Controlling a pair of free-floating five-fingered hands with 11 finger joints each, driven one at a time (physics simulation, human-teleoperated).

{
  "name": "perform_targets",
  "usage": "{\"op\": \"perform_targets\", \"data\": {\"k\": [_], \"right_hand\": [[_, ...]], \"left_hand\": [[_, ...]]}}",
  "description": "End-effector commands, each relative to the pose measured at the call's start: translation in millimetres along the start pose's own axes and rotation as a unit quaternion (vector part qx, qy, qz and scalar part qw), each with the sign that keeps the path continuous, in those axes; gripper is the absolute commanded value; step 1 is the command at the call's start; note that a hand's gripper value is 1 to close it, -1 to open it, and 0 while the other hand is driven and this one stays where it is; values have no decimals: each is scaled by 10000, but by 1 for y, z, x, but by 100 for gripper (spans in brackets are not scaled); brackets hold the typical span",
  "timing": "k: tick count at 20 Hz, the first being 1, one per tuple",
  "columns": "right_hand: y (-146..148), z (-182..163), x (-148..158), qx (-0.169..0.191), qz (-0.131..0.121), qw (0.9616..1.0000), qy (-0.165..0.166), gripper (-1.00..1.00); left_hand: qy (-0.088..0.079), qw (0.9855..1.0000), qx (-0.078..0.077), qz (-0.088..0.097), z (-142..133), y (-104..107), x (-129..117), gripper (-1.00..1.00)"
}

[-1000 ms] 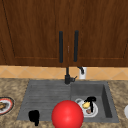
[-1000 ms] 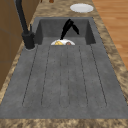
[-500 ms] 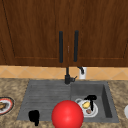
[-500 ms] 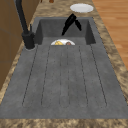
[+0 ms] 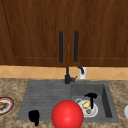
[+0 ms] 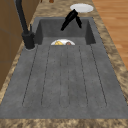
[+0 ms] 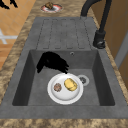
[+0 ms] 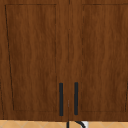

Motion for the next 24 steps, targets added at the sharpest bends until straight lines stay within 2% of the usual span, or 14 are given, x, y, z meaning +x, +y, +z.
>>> {"op": "perform_targets", "data": {"k": [1, 5, 9, 13, 15, 19, 20, 24], "right_hand": [[-3, 9, 4, -334, -561, 9978, 91, -100], [-7, 19, 8, -515, -580, 9970, 83, -100], [-1, 34, 12, -560, -718, 9958, -126, -100], [7, 51, 25, -938, -582, 9936, -246, -100], [10, 56, 31, -1145, -501, 9920, -154, -100], [10, 67, 36, -1375, -696, 9879, -187, -100], [8, 71, 35, -1337, -725, 9883, -65, -100], [4, 86, 43, -1343, -854, 9872, -61, -100]], "left_hand": [[0, 10000, 0, 0, 0, 0, 0, 0], [0, 10000, 0, 0, 0, 0, 0, 0], [0, 10000, 0, 0, 0, 0, 0, 0], [0, 10000, 0, 0, 0, 0, 0, 0], [0, 10000, 0, 0, 0, 0, 0, 0], [0, 10000, 0, 0, 0, 0, 0, 0], [0, 10000, 0, 0, 0, 0, 0, 0], [0, 10000, 0, 0, 0, 0, 0, 0]]}}
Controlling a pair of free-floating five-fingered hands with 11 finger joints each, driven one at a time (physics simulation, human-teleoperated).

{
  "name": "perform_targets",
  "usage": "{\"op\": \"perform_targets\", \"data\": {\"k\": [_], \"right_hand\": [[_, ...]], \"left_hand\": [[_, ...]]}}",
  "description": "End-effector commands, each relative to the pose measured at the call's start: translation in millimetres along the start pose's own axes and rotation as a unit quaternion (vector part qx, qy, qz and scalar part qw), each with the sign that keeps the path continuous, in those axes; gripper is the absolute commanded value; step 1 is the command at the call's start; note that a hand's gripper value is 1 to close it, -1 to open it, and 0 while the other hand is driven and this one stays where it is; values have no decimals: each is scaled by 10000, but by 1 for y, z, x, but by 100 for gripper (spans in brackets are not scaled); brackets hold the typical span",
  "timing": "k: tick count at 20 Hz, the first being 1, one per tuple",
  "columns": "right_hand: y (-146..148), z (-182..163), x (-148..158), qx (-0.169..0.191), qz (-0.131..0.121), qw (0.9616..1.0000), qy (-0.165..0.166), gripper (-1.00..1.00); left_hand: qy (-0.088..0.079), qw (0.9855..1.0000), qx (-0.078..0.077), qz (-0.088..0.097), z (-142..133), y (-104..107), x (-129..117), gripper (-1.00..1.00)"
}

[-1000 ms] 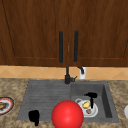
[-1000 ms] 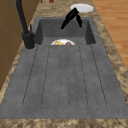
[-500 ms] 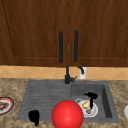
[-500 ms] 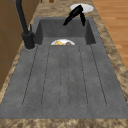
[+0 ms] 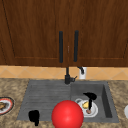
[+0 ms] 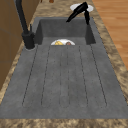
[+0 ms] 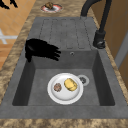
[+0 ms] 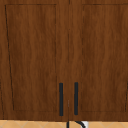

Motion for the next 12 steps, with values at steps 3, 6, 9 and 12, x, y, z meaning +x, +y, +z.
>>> {"op": "perform_targets", "data": {"k": [3, 6, 9, 12], "right_hand": [[-12, 19, 9, -299, -565, 9976, 259, -100], [-19, 28, 14, -332, -568, 9969, 443, -100], [-26, 34, 18, -359, -547, 9954, 707, -100], [-32, 40, 22, -400, -583, 9932, 928, -100]], "left_hand": [[0, 10000, 0, 0, 0, 0, 0, 0], [0, 10000, 0, 0, 0, 0, 0, 0], [0, 10000, 0, 0, 0, 0, 0, 0], [0, 10000, 0, 0, 0, 0, 0, 0]]}}
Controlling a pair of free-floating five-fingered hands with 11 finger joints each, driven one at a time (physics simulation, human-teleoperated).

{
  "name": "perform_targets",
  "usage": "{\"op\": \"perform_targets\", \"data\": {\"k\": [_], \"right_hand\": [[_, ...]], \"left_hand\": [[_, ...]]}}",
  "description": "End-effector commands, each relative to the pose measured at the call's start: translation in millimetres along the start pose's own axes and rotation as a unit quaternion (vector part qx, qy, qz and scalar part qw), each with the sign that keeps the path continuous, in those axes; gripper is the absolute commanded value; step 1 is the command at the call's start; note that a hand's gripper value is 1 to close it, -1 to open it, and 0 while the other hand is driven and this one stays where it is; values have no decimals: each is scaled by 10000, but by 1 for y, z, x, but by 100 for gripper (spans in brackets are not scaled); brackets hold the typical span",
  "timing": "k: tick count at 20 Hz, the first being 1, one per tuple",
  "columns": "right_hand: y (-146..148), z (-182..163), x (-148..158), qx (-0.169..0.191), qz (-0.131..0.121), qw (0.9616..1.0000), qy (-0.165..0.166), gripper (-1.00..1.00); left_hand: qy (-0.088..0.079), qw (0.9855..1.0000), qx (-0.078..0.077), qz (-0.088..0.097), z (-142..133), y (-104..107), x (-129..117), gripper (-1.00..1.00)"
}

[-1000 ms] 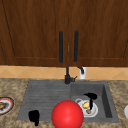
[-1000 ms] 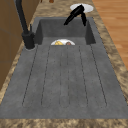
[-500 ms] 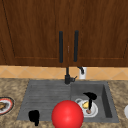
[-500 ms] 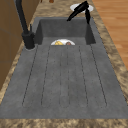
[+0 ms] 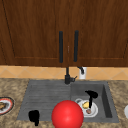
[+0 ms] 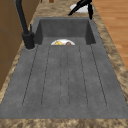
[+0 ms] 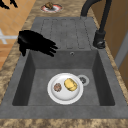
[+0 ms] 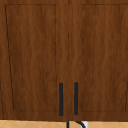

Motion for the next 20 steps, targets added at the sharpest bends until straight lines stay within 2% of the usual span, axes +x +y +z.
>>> {"op": "perform_targets", "data": {"k": [1, 8, 16, 17, 18, 19, 20], "right_hand": [[-9, 9, 4, -199, -452, 9978, 435, -100], [-22, 33, 11, -300, -662, 9947, 723, -100], [-24, 49, 17, -328, -922, 9922, 768, -100], [-25, 59, 19, -361, -928, 9922, 746, -100], [-30, 67, 22, -443, -812, 9933, 691, -100], [-33, 69, 21, -610, -556, 9940, 715, -100], [-30, 64, 15, -576, -557, 9946, 666, -100]], "left_hand": [[0, 10000, 0, 0, 0, 0, 0, 0], [0, 10000, 0, 0, 0, 0, 0, 0], [0, 10000, 0, 0, 0, 0, 0, 0], [0, 10000, 0, 0, 0, 0, 0, 0], [0, 10000, 0, 0, 0, 0, 0, 0], [0, 10000, 0, 0, 0, 0, 0, 0], [0, 10000, 0, 0, 0, 0, 0, 0]]}}
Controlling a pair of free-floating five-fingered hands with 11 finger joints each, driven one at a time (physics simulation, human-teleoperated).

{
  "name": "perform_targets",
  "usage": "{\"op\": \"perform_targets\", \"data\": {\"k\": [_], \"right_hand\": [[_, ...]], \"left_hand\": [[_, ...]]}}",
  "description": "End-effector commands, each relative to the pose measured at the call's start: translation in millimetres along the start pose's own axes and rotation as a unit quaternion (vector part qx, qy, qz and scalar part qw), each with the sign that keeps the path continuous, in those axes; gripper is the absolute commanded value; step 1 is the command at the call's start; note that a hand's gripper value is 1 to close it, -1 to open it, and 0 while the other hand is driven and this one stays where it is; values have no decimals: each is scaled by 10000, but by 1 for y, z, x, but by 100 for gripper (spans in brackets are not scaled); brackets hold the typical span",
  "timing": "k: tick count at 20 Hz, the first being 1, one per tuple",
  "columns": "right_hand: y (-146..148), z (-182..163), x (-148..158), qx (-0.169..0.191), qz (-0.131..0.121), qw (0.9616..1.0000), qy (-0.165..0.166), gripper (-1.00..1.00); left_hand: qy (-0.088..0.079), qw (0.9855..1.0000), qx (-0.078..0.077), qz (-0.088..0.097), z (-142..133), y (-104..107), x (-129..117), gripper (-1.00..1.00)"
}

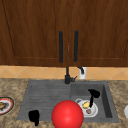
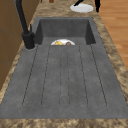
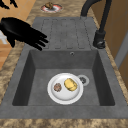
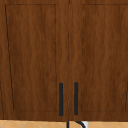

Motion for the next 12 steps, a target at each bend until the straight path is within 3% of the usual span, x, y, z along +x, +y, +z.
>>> {"op": "perform_targets", "data": {"k": [1, 2, 6, 12], "right_hand": [[-2, 2, -4, -109, -201, 9997, -11, -100], [0, 3, 0, -10, -15, 10000, -6, -100], [-8, 13, 31, 158, -154, 9996, 167, -100], [-10, 54, 51, 341, -257, 9989, 188, -100]], "left_hand": [[0, 10000, 0, 0, 0, 0, 0, 0], [0, 10000, 0, 0, 0, 0, 0, 0], [0, 10000, 0, 0, 0, 0, 0, 0], [0, 10000, 0, 0, 0, 0, 0, 0]]}}
